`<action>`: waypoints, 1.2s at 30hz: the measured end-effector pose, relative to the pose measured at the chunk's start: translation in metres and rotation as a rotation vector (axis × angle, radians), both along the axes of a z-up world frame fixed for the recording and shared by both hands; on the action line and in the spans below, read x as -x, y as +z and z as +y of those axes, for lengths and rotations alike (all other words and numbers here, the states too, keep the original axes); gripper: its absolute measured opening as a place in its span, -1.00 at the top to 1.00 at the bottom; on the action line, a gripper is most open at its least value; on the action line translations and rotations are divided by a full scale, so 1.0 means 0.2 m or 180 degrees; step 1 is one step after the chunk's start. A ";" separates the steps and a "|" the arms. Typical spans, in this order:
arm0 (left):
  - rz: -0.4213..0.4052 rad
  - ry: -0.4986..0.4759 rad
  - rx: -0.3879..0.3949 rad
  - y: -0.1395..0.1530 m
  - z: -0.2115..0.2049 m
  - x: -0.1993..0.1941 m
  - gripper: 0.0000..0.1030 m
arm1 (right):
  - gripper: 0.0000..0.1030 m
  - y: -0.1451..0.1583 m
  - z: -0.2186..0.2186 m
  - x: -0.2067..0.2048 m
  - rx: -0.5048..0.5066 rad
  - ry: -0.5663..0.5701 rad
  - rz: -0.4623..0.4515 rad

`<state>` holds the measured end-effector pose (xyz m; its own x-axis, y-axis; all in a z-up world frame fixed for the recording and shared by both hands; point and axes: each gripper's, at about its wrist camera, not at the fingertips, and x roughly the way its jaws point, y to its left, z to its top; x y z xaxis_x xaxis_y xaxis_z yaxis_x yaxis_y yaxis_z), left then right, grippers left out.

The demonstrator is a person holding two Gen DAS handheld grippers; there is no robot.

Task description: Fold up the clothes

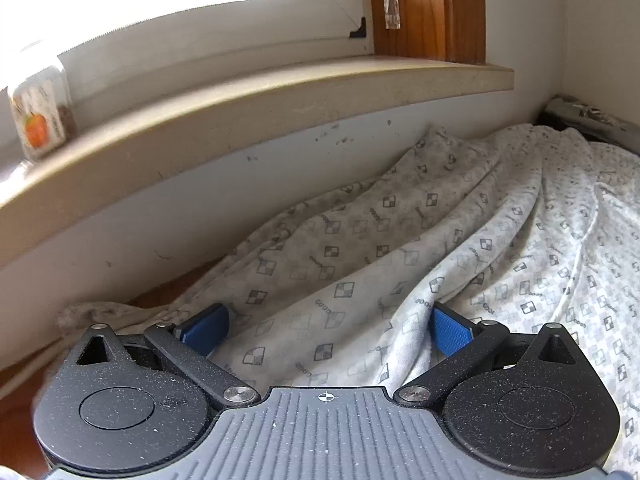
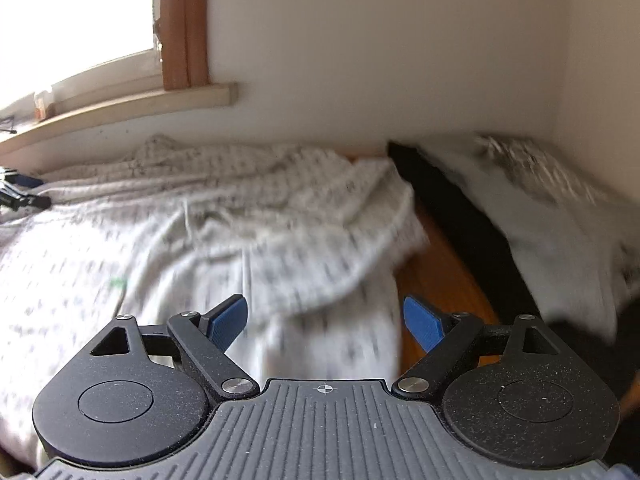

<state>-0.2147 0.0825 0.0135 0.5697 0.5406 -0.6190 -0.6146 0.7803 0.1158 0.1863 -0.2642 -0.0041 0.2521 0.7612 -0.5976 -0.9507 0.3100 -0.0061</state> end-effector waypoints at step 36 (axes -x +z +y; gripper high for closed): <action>-0.0080 -0.0245 0.0299 -0.01 -0.25 0.12 -1.00 | 0.89 -0.03 0.41 0.11 0.0265 0.0614 -0.0297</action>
